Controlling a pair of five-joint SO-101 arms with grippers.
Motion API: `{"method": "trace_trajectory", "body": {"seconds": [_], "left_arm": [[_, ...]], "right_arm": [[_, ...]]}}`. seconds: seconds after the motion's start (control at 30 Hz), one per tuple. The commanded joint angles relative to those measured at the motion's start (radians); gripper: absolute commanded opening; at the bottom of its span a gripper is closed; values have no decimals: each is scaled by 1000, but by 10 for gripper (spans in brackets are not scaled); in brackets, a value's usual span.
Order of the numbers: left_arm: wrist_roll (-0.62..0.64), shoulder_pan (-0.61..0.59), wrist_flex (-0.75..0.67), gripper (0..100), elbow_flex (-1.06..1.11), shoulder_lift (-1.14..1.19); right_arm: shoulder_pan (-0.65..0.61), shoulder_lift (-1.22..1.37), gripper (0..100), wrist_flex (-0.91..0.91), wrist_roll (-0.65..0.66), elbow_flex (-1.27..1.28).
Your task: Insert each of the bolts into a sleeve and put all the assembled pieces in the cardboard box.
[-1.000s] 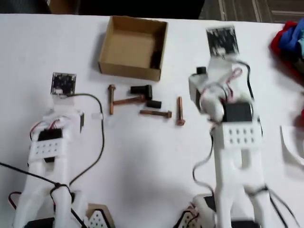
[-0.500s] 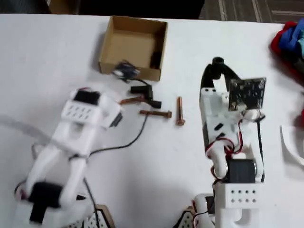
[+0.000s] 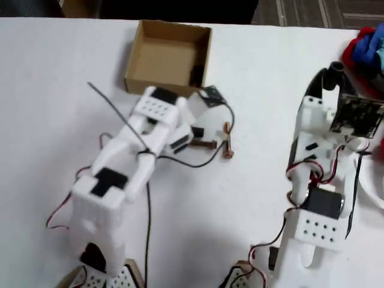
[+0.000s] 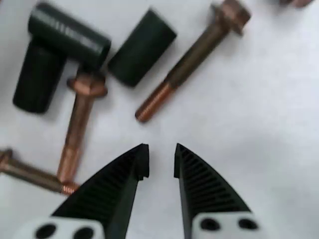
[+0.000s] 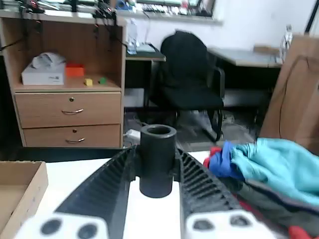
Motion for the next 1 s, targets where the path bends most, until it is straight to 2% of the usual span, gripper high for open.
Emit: {"method": "trace_trajectory", "body": {"seconds": [0.0,0.43,0.97], "left_arm": [[-6,34,68,107,-240,87],[-12,149,376,107,-803,413],[-12,169,382,108,-1061,657]], "right_arm": [[41,58,22,-27,-63,-87],[62,202,22,-35,-68,-170],[62,219,22,-35,-68,-181]]}}
